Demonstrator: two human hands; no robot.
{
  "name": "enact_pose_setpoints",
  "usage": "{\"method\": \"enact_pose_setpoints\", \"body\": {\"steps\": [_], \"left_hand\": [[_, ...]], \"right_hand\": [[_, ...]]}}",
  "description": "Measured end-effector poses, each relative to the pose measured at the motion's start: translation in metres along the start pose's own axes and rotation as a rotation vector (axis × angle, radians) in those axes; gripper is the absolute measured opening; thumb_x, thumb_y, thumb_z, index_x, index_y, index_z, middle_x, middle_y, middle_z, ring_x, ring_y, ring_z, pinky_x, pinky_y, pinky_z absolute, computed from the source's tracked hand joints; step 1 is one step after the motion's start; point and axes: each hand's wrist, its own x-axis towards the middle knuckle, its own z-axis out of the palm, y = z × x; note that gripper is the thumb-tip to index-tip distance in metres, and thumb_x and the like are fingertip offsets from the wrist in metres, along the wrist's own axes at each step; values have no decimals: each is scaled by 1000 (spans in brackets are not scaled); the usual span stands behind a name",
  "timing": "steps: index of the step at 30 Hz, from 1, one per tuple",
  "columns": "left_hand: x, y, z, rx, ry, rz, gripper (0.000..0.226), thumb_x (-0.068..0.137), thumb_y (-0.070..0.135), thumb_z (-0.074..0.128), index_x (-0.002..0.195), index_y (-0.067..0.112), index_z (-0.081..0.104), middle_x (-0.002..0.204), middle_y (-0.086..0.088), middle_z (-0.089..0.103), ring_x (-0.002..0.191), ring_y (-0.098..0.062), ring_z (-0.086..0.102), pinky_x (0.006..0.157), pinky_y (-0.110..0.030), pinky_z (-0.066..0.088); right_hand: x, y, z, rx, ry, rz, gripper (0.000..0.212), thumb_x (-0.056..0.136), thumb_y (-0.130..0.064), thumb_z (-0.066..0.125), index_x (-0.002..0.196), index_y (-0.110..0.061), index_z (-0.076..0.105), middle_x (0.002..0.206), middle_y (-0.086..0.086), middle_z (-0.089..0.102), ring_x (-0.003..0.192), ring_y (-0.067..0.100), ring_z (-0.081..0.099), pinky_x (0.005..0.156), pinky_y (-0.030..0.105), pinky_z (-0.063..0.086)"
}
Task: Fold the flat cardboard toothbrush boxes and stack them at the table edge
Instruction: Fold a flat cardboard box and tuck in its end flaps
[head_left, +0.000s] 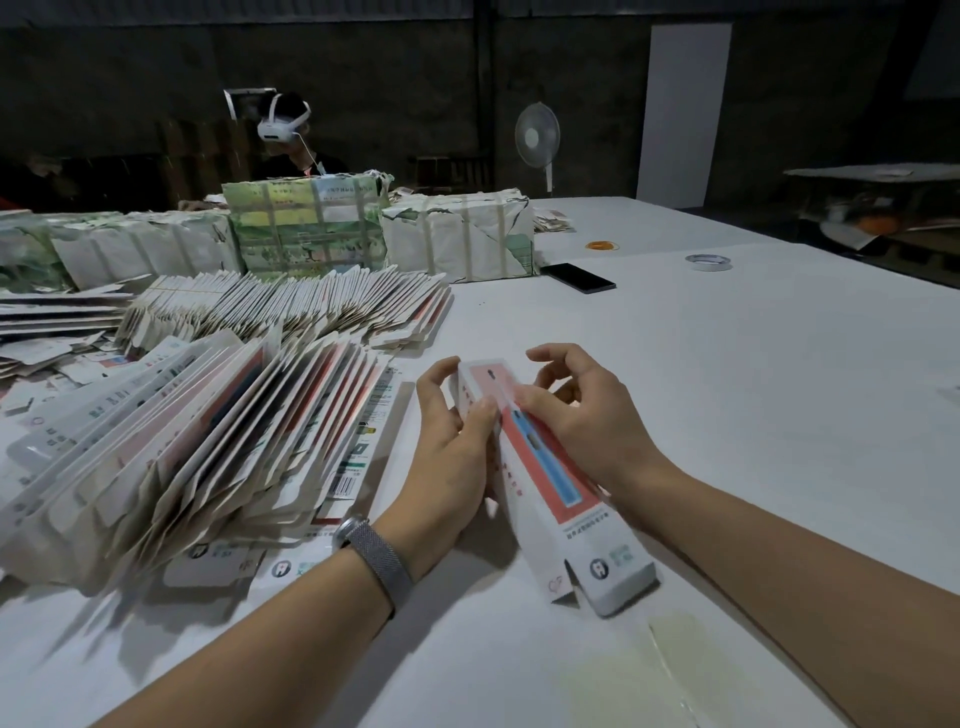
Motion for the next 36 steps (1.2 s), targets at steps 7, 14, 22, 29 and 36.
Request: {"method": "enact_pose_setpoints", "body": {"steps": [7, 14, 22, 29, 36], "left_hand": [[-1, 5, 2, -35, 62, 9, 23, 105, 28, 51, 116, 45, 40, 89, -19, 73, 52, -21, 69, 39, -26, 50], [1, 2, 2, 60, 34, 11, 34, 106, 28, 50, 112, 62, 49, 97, -13, 67, 60, -24, 67, 44, -32, 50], [8, -13, -6, 113, 2, -19, 22, 104, 28, 52, 110, 48, 62, 77, -5, 66, 47, -24, 55, 52, -29, 37], [7, -13, -3, 136, -64, -32, 23, 103, 16, 53, 103, 32, 69, 70, -10, 62, 45, -17, 51, 43, -23, 39], [4, -8, -2, 164, -70, -36, 23, 101, 15, 54, 101, 31, 70, 66, -12, 61, 44, -22, 42, 48, -21, 33]], "right_hand": [[-3, -7, -9, -538, -273, -215, 70, 79, -56, 69, 140, -27, 50, 115, -12, 51, 99, 5, 56, 87, 22, 49], [9, -16, -57, -845, -114, -109, 55, 89, -46, 59, 140, -28, 51, 121, -3, 58, 101, 18, 58, 85, 36, 53], [-9, 32, -201, -1303, -43, 313, 12, 91, -38, 50, 87, -26, 48, 87, -6, 53, 84, 22, 55, 56, 29, 30], [-34, 84, -298, -1522, 189, 573, 38, 93, -39, 50, 128, -24, 53, 126, 1, 50, 117, 27, 44, 85, 39, 39], [-14, 64, -261, -1474, 186, 300, 35, 96, -36, 48, 129, -29, 56, 134, -3, 50, 123, 24, 43, 98, 40, 38]]}}
